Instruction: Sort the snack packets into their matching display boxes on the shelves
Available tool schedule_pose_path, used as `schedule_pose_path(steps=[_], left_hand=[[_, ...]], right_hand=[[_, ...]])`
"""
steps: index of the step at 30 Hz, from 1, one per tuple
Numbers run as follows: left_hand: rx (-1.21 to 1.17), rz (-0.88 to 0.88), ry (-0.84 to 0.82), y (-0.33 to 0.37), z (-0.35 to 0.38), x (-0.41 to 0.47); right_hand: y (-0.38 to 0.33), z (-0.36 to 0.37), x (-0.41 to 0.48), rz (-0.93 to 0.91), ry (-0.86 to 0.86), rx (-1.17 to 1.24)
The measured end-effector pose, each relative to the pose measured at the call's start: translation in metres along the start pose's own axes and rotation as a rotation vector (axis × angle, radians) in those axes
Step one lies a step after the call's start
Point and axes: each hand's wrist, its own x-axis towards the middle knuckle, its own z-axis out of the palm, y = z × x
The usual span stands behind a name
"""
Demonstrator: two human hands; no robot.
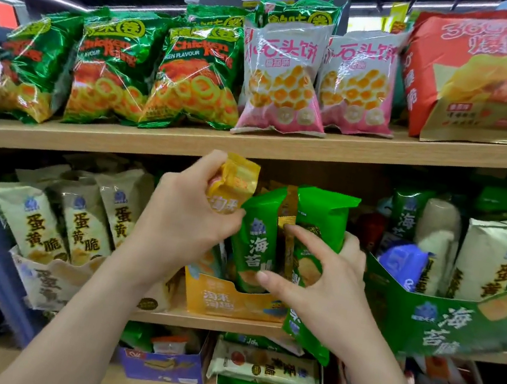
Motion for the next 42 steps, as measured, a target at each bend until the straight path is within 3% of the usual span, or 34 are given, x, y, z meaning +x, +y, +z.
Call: schedule_pose_path(steps=[6, 10, 14, 18, 20, 22, 29, 37, 42], left_hand=[[-0.092, 0.219, 0.098, 0.038, -0.033, 0.0], [-0.298, 0.282, 0.135, 0.055, -0.036, 0.003], [-0.623, 0.053, 0.212, 0.047, -0.027, 0.007], [-0.625, -0.384, 0.027, 0.031, 0.001, 0.001], [-0.634, -0.377, -0.096, 0.022, 0.01, 0.001], [-0.532, -0.304, -0.162, 0.016, 0.016, 0.002], [-0.3, -0.136, 0.065, 0.001, 0.016, 0.02], [0.373, -0.095, -0.205, -0.004, 0.047, 0.023], [0.566, -0.14, -0.368, -0.011, 0.058, 0.026]], right_hand=[[-0.019, -0.014, 0.004, -0.05, -0.005, 0.022], [-0.032, -0.024, 0.006, -0.134, 0.003, 0.17], [-0.024, -0.04, 0.0, -0.051, 0.013, 0.475], [0.001, -0.063, -0.011, 0.085, 0.045, 0.627], [0.009, -0.068, -0.017, 0.122, 0.007, 0.614], [0.013, -0.069, -0.022, 0.15, -0.034, 0.606], [0.026, -0.061, -0.021, 0.283, -0.034, 0.572], [0.032, -0.046, -0.016, 0.273, -0.085, 0.624], [0.039, -0.04, -0.021, 0.3, -0.088, 0.591]])
